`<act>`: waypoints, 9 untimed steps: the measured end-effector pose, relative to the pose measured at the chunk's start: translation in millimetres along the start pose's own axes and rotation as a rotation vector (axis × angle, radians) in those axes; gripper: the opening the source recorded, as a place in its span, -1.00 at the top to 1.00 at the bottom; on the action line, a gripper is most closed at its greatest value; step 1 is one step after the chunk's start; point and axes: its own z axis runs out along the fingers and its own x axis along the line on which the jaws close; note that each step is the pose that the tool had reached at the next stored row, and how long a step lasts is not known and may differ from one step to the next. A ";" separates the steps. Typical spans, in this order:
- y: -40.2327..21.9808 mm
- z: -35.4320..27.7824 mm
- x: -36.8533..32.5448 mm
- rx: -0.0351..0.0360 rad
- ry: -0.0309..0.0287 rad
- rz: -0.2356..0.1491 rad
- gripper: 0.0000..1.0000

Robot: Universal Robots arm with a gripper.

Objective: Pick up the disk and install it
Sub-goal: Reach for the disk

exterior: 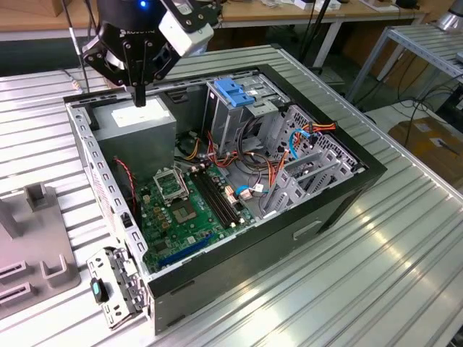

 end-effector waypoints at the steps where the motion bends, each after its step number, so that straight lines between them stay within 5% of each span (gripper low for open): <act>1: 0.0 0.0 0.7 0.0000 0.0000 0.000 0.79; 9: -0.6 -0.2 8.6 0.0000 0.0000 0.000 0.79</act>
